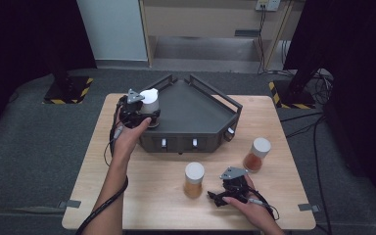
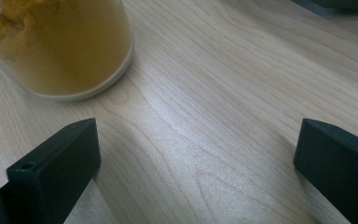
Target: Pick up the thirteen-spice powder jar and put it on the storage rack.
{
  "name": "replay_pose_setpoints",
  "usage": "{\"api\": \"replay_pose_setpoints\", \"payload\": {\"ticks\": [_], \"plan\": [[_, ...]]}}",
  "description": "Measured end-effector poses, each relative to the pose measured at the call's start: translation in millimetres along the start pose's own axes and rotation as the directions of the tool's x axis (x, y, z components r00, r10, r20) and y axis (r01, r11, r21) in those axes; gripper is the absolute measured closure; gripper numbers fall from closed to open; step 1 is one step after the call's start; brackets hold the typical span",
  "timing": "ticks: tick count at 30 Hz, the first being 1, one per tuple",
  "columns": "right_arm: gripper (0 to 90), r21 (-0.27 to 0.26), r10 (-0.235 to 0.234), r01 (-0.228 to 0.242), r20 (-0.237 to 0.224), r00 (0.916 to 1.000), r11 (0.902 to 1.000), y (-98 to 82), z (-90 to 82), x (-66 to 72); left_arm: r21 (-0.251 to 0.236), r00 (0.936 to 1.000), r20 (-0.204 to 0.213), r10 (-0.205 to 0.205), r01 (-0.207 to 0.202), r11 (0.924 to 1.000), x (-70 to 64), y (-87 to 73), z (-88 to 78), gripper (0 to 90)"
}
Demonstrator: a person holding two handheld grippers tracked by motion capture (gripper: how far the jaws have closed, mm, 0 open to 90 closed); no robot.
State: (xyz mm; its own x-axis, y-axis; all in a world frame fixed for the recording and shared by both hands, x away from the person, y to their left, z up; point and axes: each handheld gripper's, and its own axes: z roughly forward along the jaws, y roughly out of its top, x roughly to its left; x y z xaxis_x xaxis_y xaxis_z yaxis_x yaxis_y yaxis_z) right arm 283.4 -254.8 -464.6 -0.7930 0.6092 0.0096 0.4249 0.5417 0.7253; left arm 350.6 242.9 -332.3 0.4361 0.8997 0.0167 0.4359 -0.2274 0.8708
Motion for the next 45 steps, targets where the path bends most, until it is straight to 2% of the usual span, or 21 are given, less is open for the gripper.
{"api": "replay_pose_setpoints", "payload": {"ticks": [7,11,15,21,23,29,35,40,45], "plan": [[0.6,0.000,0.000,0.000,0.000,1.0000,1.0000,0.0,0.0,0.0,0.000,0.9999,-0.001,0.017,-0.017,0.9999,-0.4,0.6,-0.3,28.7],[0.6,0.000,0.000,0.000,0.000,1.0000,1.0000,0.0,0.0,0.0,-0.006,0.9999,-0.006,0.012,-0.012,0.9999,-1.1,3.3,-2.8,27.9],[0.6,-0.001,0.001,-0.001,0.000,1.0000,1.0000,-0.1,0.0,0.1,0.012,0.9992,-0.008,0.039,-0.039,0.9992,-2.4,11.6,-5.4,25.9],[0.6,0.000,0.001,-0.001,0.000,1.0000,1.0000,0.0,0.0,0.1,0.009,0.9998,-0.009,0.017,-0.017,0.9998,-2.5,11.3,-8.8,12.4],[0.6,-0.001,0.001,-0.001,0.000,1.0000,1.0000,-0.1,0.1,0.1,0.021,0.9995,-0.021,0.023,-0.022,0.9995,-4.8,11.7,-10.8,9.4],[0.6,0.000,0.000,0.000,0.000,1.0000,1.0000,0.0,0.0,0.0,0.019,0.9999,-0.014,0.003,-0.003,0.9998,-7.7,4.4,-18.3,6.0],[0.6,0.000,0.000,0.000,0.000,1.0000,1.0000,0.0,0.0,0.1,0.014,0.9997,-0.024,0.003,-0.003,0.9999,-12.3,-1.7,-31.2,5.4],[0.6,0.000,0.000,0.000,0.000,1.0000,1.0000,0.0,0.0,0.0,-0.002,0.9996,-0.026,0.005,-0.005,1.0000,-15.6,-11.9,-45.0,5.4],[0.6,0.000,0.000,0.000,0.000,1.0000,1.0000,0.1,0.0,0.0,-0.014,0.9989,-0.046,0.009,-0.009,0.9999,-18.2,-23.0,-56.8,5.7]]}}
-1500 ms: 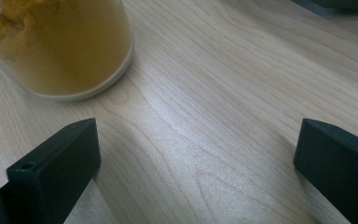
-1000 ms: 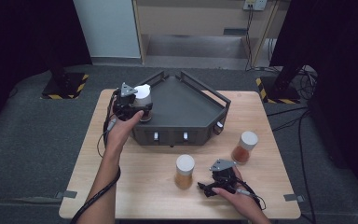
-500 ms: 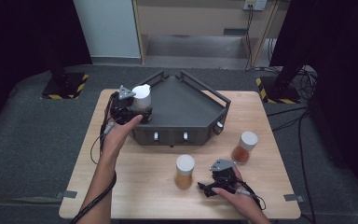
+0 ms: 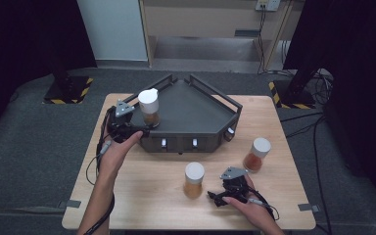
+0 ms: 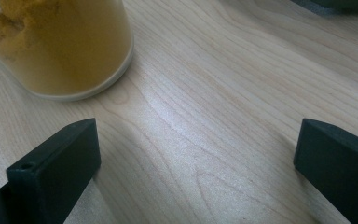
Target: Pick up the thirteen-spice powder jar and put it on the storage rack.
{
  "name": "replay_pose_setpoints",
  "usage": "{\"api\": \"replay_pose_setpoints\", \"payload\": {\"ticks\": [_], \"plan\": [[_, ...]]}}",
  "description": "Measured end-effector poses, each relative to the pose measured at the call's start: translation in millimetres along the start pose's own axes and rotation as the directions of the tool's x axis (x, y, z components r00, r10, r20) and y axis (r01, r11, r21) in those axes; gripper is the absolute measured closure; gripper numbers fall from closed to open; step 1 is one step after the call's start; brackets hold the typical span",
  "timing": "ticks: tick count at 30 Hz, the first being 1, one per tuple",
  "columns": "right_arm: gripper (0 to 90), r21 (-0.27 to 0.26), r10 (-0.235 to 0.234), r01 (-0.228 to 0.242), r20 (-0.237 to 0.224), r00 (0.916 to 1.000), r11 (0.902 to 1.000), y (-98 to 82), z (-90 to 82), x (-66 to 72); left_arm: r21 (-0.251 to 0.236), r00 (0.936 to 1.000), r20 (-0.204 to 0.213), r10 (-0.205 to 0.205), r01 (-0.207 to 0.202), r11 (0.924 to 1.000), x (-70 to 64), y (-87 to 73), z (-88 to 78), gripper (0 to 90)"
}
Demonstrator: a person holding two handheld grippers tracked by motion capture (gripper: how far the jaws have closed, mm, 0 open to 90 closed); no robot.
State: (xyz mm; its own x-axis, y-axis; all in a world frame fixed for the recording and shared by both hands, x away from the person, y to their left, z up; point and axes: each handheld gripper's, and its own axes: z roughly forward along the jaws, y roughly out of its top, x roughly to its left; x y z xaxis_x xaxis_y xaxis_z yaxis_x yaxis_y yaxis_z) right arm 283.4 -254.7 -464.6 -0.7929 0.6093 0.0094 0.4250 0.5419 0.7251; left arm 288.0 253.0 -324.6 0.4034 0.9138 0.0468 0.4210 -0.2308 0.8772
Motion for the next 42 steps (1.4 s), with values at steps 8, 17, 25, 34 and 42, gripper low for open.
{"api": "replay_pose_setpoints", "payload": {"ticks": [8,17,25,34,42], "plan": [[0.6,0.000,0.000,0.000,0.000,1.0000,1.0000,0.0,0.0,0.0,0.005,0.9999,0.009,-0.006,0.006,1.0000,0.4,-10.9,-9.8,5.7],[0.6,0.000,0.000,0.000,0.000,1.0000,1.0000,0.0,0.0,0.0,0.024,0.9997,0.020,0.015,-0.015,0.9996,-5.1,-19.5,-13.7,5.2],[0.6,0.000,0.000,0.000,0.000,1.0000,1.0000,0.0,0.0,0.0,0.050,0.9995,0.021,0.022,-0.023,0.9985,-5.9,-34.1,-17.8,5.0],[0.6,0.000,0.000,0.000,0.000,1.0000,1.0000,0.0,0.0,0.0,0.087,0.9997,0.020,0.015,-0.016,0.9960,-2.1,-55.3,-21.4,5.0],[0.6,0.000,0.000,0.000,0.000,1.0000,1.0000,0.0,0.0,0.0,0.110,0.9997,0.023,0.011,-0.014,0.9938,-3.5,-69.7,-21.9,5.0]]}}
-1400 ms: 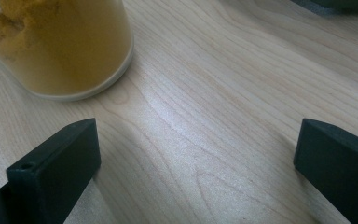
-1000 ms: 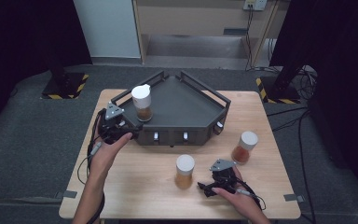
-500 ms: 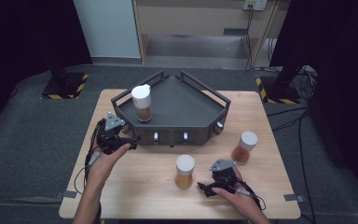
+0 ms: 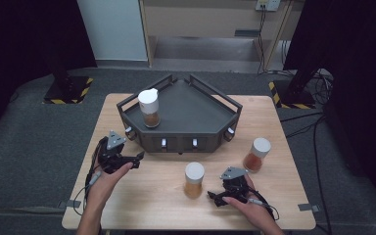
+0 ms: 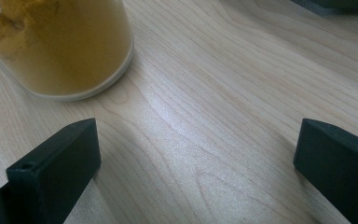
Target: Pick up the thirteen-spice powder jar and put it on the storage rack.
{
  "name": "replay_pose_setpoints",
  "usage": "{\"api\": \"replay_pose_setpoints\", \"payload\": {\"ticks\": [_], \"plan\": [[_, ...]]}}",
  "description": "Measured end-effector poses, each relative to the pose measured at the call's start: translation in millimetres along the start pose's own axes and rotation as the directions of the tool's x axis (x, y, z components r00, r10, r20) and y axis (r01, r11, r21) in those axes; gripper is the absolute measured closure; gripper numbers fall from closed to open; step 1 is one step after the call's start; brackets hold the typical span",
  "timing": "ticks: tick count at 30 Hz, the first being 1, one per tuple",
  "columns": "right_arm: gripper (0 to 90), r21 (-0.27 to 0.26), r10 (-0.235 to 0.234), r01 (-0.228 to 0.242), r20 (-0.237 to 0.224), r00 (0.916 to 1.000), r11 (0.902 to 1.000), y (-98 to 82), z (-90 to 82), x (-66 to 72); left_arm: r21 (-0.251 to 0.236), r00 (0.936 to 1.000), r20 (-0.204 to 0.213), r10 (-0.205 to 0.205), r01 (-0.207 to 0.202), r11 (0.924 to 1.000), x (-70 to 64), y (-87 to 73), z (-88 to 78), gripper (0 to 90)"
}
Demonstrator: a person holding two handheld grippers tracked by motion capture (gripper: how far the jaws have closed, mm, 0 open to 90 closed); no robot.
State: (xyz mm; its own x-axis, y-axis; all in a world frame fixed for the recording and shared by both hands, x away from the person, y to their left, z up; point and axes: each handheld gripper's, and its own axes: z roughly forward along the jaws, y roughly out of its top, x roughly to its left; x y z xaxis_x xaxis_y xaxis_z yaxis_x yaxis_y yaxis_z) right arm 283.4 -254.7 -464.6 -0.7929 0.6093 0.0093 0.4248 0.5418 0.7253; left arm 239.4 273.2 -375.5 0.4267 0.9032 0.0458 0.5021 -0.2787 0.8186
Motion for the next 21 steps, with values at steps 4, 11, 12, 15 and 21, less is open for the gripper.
{"api": "replay_pose_setpoints", "payload": {"ticks": [4,11,12,15,21], "plan": [[0.6,0.000,0.000,0.000,0.000,1.0000,1.0000,0.0,0.0,0.0,0.014,1.0000,0.003,-0.004,0.004,0.9999,-1.6,-8.8,1.3,5.0],[0.6,0.000,0.000,0.000,0.000,1.0000,1.0000,0.0,0.0,0.0,0.042,1.0000,0.004,-0.009,0.008,0.9991,-5.4,-22.8,3.9,5.0],[0.6,0.000,0.000,0.000,0.000,1.0000,1.0000,0.0,0.0,0.0,0.045,0.9999,0.006,-0.012,0.011,0.9989,-6.1,-25.2,4.5,4.8],[0.6,0.000,0.000,0.000,0.000,1.0000,1.0000,0.0,0.0,0.1,0.057,0.9998,0.010,-0.017,0.017,0.9982,-8.1,-32.9,6.1,4.6],[0.6,0.000,0.000,0.000,0.000,1.0000,1.0000,0.0,0.0,0.1,0.082,0.9993,0.016,-0.035,0.034,0.9961,-13.5,-51.6,9.9,4.6]]}}
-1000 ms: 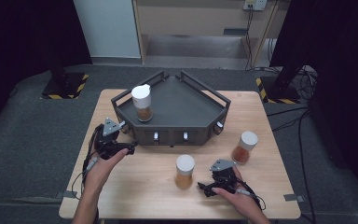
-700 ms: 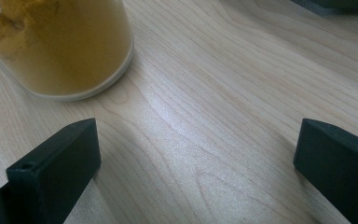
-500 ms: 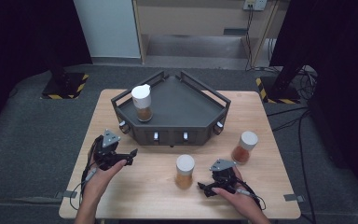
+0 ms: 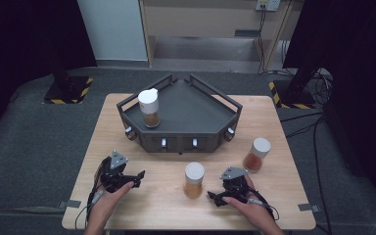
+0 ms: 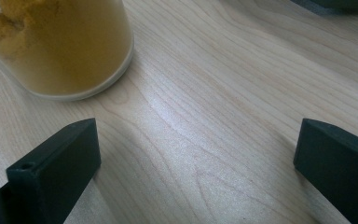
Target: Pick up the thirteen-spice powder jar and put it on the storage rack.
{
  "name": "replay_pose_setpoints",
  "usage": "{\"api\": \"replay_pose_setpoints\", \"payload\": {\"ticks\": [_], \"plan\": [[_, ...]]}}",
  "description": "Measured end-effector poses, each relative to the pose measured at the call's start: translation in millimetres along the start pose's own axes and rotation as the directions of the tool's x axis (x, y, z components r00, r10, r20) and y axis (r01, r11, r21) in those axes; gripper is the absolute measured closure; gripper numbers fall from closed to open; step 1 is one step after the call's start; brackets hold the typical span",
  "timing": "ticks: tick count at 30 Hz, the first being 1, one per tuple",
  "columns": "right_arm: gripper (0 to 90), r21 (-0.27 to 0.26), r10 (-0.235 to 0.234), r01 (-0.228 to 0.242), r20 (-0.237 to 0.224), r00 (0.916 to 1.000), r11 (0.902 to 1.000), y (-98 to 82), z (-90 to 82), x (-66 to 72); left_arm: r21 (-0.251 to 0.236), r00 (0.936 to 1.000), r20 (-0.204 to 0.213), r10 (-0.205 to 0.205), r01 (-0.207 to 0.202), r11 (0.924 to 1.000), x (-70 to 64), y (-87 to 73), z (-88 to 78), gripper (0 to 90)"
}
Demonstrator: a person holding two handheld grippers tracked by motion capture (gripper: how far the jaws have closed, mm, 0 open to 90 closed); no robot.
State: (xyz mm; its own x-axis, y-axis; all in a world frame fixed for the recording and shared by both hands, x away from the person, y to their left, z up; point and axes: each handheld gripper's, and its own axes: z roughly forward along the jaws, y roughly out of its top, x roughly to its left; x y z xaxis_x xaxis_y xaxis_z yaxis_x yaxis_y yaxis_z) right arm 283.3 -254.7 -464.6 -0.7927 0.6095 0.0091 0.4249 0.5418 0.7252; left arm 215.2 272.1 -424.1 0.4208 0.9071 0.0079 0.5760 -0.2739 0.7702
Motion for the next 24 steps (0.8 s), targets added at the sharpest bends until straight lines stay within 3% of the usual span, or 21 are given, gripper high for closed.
{"api": "replay_pose_setpoints", "payload": {"ticks": [5,8,17,20,24], "plan": [[0.6,0.000,0.000,0.000,0.000,1.0000,1.0000,0.0,0.0,0.1,0.012,0.9998,-0.004,-0.022,0.022,0.9997,-0.3,-13.0,5.1,4.6],[0.6,0.000,0.000,0.000,0.000,1.0000,1.0000,0.0,0.0,0.1,0.032,0.9998,-0.020,-0.007,0.008,0.9994,-3.2,-15.9,9.2,4.6],[0.6,0.000,0.000,0.000,0.001,1.0000,1.0000,0.1,0.0,0.1,0.071,0.9992,-0.037,-0.013,0.016,0.9973,-7.3,-23.5,20.6,4.5],[0.6,0.000,0.000,0.000,0.000,1.0000,1.0000,0.0,0.0,0.1,0.085,0.9990,-0.020,-0.040,0.041,0.9955,-4.0,-24.0,23.0,4.5],[0.6,0.000,0.000,0.000,0.001,1.0000,1.0000,0.1,0.0,0.1,0.079,0.9996,-0.014,-0.024,0.025,0.9965,-2.4,-26.1,23.9,2.6]]}}
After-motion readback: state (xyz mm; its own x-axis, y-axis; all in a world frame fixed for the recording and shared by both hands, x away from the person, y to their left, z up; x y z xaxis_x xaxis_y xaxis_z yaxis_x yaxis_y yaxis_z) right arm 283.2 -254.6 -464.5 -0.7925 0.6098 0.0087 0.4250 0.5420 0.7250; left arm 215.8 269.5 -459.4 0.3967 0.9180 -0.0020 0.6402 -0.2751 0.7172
